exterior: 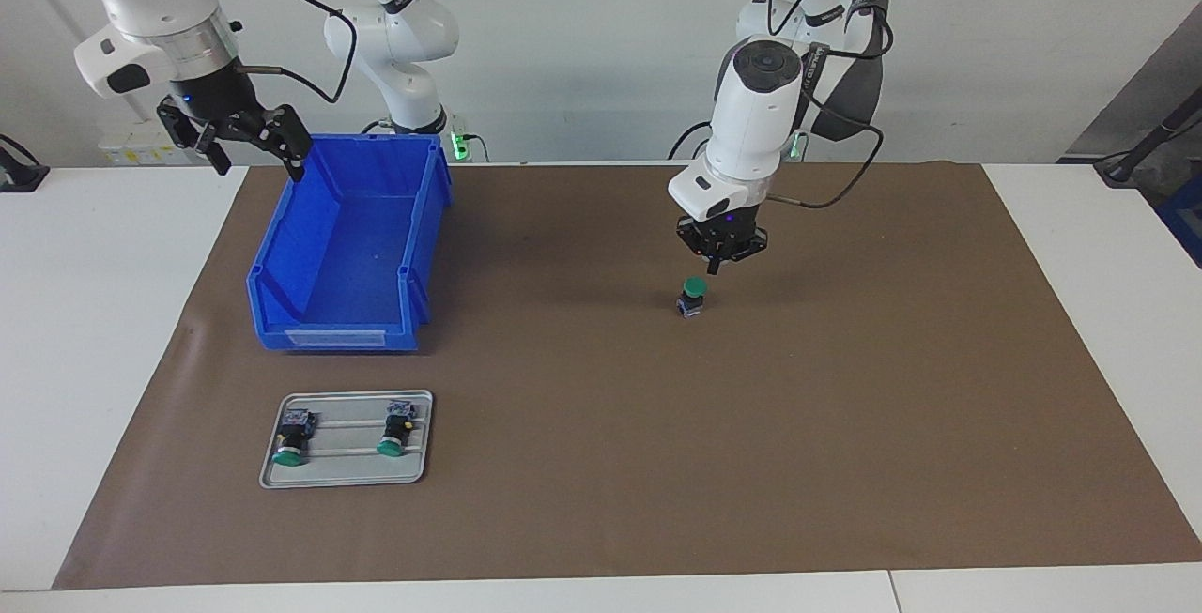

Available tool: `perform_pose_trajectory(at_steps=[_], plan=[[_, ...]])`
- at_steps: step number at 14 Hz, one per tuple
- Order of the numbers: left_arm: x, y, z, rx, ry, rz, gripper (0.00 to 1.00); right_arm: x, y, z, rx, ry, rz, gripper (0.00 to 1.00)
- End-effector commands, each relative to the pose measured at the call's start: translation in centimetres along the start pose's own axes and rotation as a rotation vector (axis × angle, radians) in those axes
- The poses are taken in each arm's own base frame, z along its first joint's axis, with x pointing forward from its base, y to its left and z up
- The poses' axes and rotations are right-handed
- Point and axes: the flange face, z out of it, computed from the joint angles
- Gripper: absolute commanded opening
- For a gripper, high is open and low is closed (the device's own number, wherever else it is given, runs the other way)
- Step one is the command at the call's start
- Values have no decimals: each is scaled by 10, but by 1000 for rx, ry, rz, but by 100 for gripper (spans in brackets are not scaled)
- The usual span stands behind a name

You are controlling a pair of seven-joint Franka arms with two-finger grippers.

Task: Place and press button with both arms
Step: 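Press down on the green button with the left gripper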

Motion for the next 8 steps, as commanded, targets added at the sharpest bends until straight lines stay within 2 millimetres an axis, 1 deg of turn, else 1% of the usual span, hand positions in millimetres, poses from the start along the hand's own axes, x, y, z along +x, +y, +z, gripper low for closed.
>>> perform_pose_trajectory(at_steps=[1, 2, 4, 5, 7, 8], plan=[[-18, -1, 4, -15, 0, -24, 0, -3, 2, -4, 8, 1, -17, 100], [-18, -1, 11, -25, -14, -34, 0, -3, 2, -3, 8, 0, -17, 100], [-18, 1, 15, -44, -25, -49, 0, -3, 2, -3, 8, -2, -17, 100], [-17, 3, 21, -45, -34, -52, 0, -3, 2, -4, 8, 1, -17, 100], [-20, 16, 32, -50, -53, -35, 0, -3, 2, -4, 8, 1, -17, 100], [-20, 16, 33, -51, -55, -37, 0, -3, 2, -3, 8, 0, -17, 100]])
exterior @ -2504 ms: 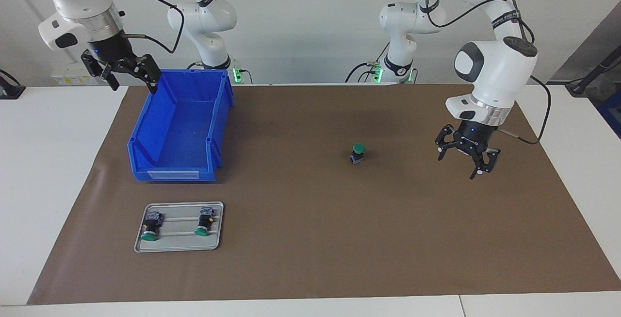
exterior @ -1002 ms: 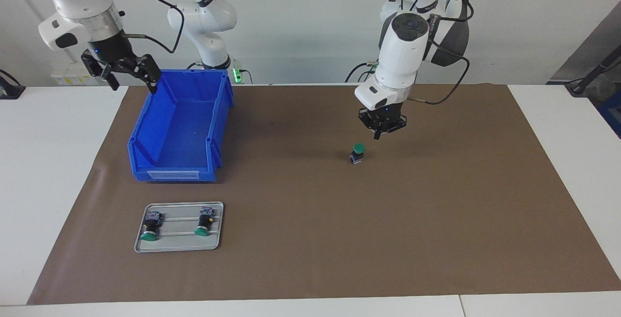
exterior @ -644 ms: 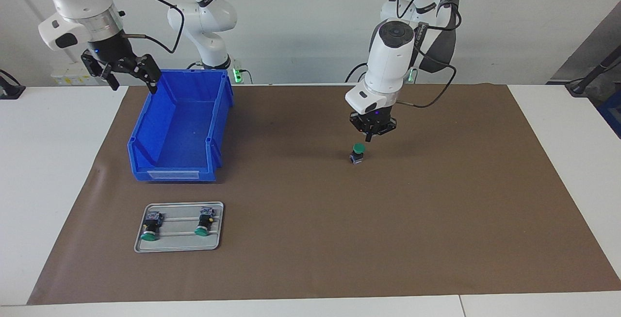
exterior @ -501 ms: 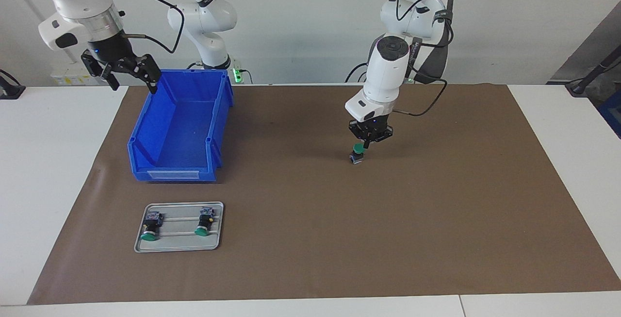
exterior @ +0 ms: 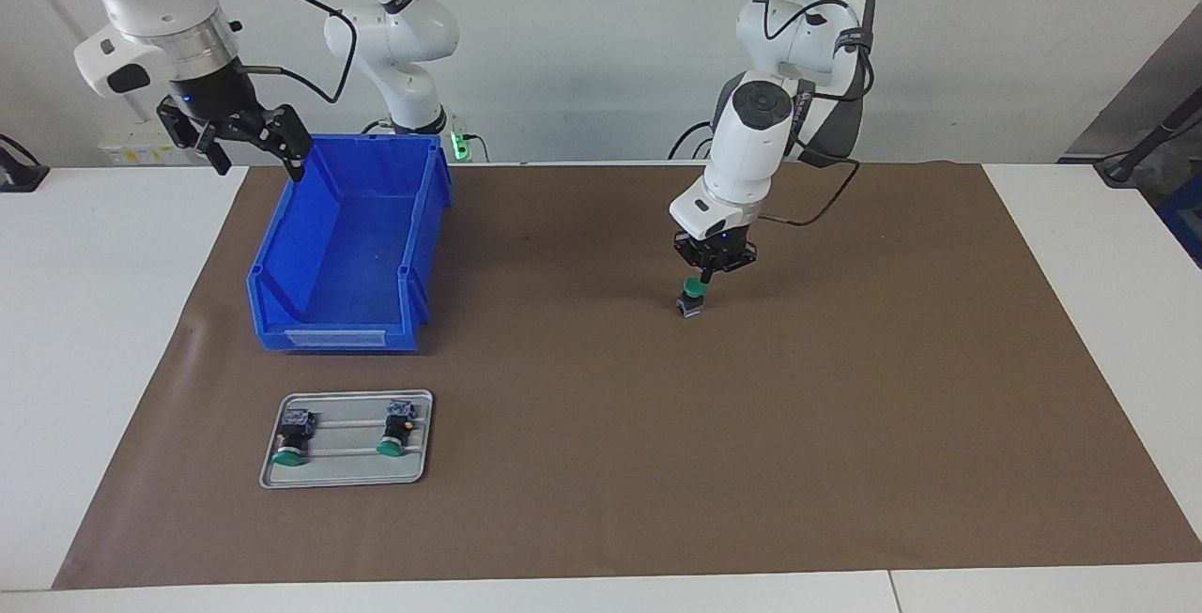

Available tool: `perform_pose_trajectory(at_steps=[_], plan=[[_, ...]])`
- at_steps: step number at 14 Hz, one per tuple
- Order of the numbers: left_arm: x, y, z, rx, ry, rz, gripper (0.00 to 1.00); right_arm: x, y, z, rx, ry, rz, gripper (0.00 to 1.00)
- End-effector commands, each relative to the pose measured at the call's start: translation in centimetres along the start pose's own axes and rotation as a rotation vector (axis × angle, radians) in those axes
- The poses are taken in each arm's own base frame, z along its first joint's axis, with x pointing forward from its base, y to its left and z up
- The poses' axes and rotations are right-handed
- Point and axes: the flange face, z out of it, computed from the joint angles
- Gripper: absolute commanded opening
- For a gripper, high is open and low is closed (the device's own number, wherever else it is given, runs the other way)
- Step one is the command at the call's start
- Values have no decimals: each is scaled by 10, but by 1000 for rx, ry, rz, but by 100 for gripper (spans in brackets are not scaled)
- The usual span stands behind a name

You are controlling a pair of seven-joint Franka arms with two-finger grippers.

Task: Place and press button with both arms
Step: 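Press down on the green button with the left gripper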

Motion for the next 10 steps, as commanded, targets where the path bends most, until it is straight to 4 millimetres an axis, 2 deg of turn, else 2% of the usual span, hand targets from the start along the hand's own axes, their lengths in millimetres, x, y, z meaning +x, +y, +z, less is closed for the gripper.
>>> perform_pose_trajectory(at_steps=[1, 10], plan=[[-4, 8, 12, -8, -1, -10, 0, -3, 2, -4, 8, 1, -17, 100], [-1, 1, 23, -9, 22, -7, 0, -3, 2, -4, 8, 1, -17, 100]])
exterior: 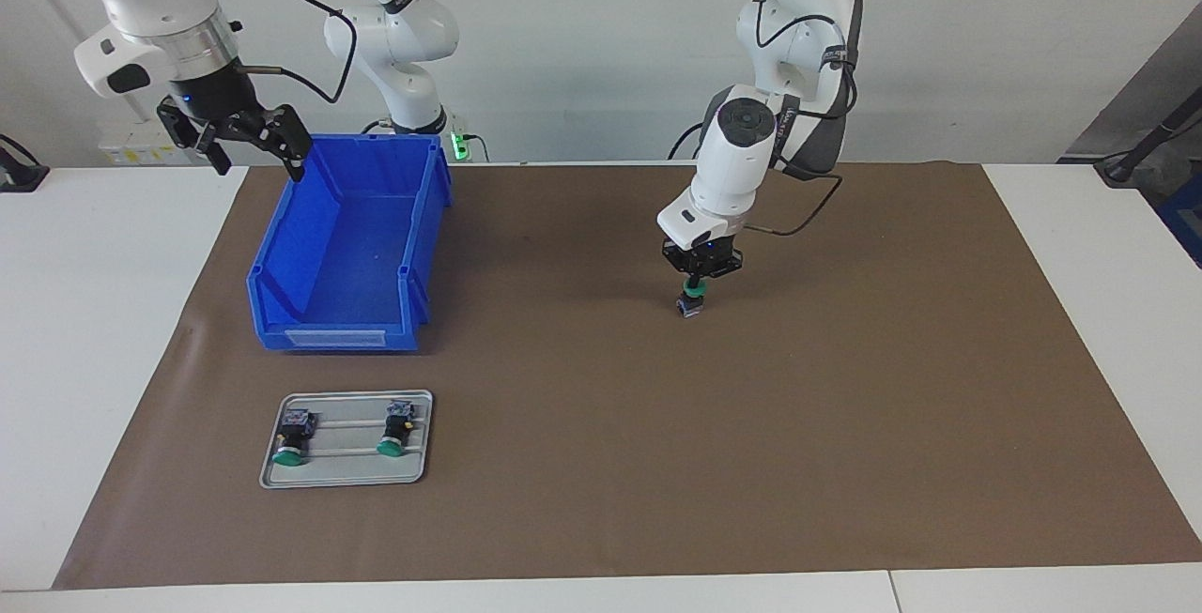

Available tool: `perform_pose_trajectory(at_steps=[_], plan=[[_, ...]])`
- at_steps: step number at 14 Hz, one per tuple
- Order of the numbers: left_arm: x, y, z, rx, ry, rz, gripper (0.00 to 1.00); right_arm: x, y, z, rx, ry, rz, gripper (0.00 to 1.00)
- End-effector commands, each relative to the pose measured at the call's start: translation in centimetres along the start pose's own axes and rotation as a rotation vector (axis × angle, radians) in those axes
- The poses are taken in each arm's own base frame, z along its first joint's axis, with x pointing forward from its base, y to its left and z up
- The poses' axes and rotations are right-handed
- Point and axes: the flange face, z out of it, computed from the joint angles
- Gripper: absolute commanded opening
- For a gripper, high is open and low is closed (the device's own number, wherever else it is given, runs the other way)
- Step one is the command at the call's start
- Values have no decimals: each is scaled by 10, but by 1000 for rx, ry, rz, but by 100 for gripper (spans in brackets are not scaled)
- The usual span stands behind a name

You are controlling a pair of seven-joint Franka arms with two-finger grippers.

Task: Place and press button with both arms
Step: 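Press down on the green button with the left gripper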

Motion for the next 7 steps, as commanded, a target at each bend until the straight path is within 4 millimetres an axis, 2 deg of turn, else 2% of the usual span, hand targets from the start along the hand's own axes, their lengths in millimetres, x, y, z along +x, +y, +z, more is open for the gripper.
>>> perform_pose_trajectory(at_steps=[1, 4, 7], plan=[[-6, -3, 9, -8, 18, -7, 0, -3, 2, -3, 8, -2, -17, 100], [-13, -7, 25, -10, 40, -8, 0, -3, 2, -3, 8, 0, -17, 100], [-15, -6, 31, -8, 40, -6, 0, -3, 2, -3, 8, 0, -16, 100]])
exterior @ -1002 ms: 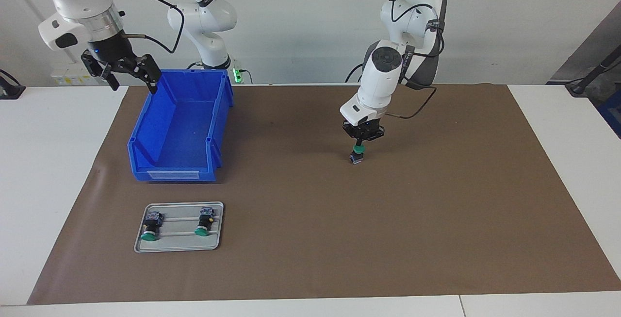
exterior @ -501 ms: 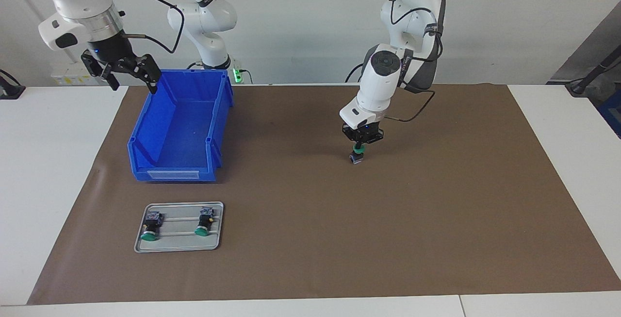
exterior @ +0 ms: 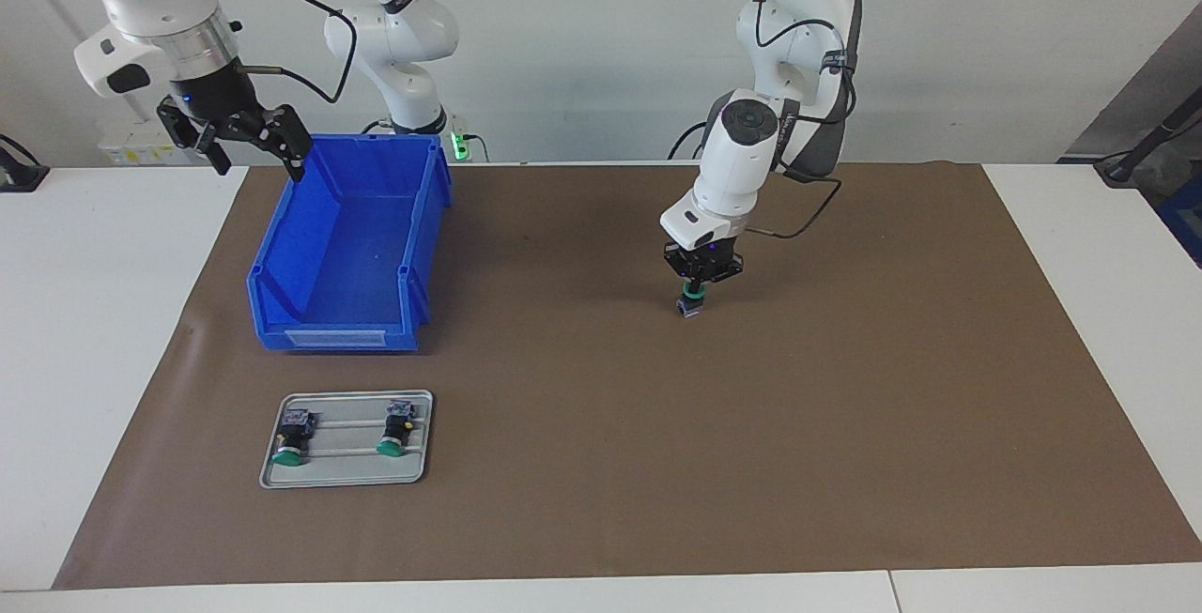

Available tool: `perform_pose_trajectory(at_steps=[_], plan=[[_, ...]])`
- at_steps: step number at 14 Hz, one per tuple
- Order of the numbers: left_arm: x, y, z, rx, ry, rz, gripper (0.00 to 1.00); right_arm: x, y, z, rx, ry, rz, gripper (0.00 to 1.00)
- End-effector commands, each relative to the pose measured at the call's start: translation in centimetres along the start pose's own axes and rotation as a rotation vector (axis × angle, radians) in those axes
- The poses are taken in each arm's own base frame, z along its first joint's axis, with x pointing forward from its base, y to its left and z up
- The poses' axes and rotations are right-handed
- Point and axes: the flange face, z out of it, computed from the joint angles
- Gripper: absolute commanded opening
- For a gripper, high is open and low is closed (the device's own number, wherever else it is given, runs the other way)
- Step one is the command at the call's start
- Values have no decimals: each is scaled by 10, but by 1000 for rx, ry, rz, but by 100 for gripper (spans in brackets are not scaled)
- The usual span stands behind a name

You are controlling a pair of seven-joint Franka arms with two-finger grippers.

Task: Place and press button with both arms
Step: 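Press down on the green button with the left gripper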

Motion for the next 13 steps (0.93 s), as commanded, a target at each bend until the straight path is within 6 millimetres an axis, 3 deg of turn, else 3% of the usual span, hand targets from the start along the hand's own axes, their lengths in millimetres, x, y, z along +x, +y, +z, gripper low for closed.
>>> perform_pose_trajectory(at_steps=[1, 2, 5, 8, 10, 11, 12, 13], plan=[[-8, -3, 20, 2, -11, -2, 0, -3, 2, -4, 8, 1, -17, 100], [-6, -2, 18, 3, -15, -2, 0, -3, 2, -4, 8, 1, -15, 100], [10, 2, -15, 6, -51, 1, 0, -3, 2, -4, 8, 1, -17, 100], [27, -6, -57, 1, -51, -20, 0, -3, 2, -3, 8, 0, -16, 100], [26, -21, -78, -6, -29, -43, 0, -3, 2, -3, 8, 0, -17, 100], [26, -36, -83, -2, -39, -69, 11, -3, 2, -3, 8, 0, -16, 100], [23, -50, -88, 0, -52, -93, 52, -3, 2, -4, 8, 1, -17, 100], [20, -71, -94, 2, -65, -123, 84, -3, 2, -3, 8, 0, -16, 100]])
